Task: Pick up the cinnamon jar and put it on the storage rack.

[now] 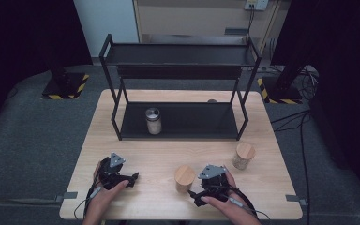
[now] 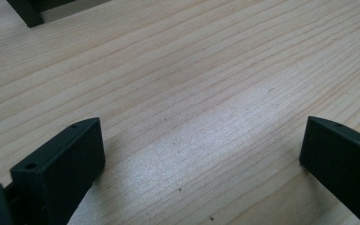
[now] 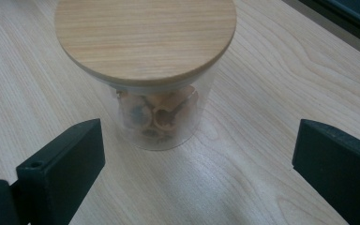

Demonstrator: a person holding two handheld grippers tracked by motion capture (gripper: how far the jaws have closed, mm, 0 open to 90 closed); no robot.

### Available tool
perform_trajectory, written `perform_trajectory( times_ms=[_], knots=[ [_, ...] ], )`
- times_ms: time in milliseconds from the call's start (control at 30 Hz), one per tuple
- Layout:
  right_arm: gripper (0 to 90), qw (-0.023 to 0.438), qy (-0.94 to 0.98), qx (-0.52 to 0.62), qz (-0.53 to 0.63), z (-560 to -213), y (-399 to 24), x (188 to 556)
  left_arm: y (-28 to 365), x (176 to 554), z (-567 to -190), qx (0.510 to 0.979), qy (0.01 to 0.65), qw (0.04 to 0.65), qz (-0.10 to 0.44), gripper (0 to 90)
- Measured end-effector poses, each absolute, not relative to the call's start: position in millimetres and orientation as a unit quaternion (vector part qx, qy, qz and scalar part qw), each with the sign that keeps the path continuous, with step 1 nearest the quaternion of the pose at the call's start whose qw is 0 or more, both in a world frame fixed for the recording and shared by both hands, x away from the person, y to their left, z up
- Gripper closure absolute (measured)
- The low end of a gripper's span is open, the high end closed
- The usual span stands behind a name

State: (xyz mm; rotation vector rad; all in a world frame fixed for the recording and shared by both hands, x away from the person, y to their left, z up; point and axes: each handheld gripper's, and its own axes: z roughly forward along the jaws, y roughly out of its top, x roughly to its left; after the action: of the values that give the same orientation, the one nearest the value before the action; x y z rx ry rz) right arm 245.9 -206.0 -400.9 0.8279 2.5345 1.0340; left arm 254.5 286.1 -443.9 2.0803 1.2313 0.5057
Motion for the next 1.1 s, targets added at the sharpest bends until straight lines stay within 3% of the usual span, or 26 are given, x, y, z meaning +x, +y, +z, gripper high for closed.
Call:
perform_trajectory(
  times_ms=[1100],
  knots=[
    [4.6,0.134,0.850,0.306,0.408,-420,-194,240,286,255,-444,0.795,0.471,0.330,0.193,0.0]
  ],
)
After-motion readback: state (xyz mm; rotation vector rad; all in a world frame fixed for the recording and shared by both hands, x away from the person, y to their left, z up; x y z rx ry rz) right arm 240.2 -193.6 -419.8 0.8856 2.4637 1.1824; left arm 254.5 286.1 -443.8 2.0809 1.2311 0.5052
